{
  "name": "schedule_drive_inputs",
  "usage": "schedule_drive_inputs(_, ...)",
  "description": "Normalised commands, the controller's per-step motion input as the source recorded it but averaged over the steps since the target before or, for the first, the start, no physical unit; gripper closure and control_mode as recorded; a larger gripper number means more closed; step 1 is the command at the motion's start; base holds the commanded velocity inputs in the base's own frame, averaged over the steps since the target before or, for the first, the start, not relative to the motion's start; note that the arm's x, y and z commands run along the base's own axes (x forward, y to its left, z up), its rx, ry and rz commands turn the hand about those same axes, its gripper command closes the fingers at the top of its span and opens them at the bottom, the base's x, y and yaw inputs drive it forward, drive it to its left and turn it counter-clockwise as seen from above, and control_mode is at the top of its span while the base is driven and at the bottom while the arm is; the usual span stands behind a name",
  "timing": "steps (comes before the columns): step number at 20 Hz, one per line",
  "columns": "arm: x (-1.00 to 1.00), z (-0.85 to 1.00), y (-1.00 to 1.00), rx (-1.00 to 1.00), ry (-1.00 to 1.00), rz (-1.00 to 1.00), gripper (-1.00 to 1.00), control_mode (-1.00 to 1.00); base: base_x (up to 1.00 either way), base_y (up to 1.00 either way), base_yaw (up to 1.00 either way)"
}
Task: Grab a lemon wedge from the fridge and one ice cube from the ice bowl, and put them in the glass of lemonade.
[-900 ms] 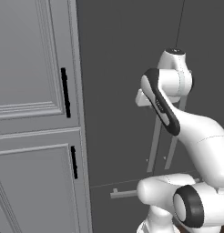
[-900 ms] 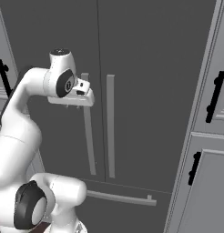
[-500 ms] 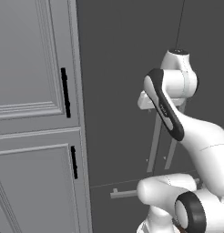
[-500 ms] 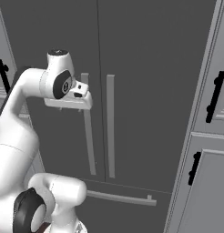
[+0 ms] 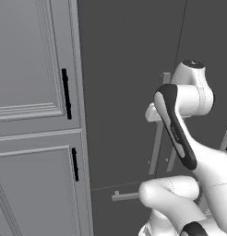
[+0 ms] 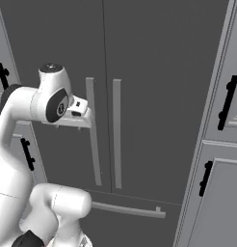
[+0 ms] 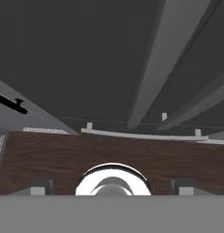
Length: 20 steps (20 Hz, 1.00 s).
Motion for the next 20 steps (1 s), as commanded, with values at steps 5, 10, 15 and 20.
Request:
schedule_drive_inputs(5,-0.01,0.0,-0.01,0.0,0.0,0.0,-1.0,1.0,0.11,-0.45,0.05)
schedule_drive_inputs(10,0.0,0.0,0.0,0.0,0.0,0.0,-1.0,1.0,0.11,-0.73,0.08)
schedule_drive_inputs(15,0.0,0.0,0.0,0.0,0.0,0.0,-1.0,1.0,-0.24,-0.05,-0.05)
schedule_drive_inputs(20,0.0,0.0,0.0,0.0,0.0,0.0,-1.0,1.0,-0.69,0.08,-0.11)
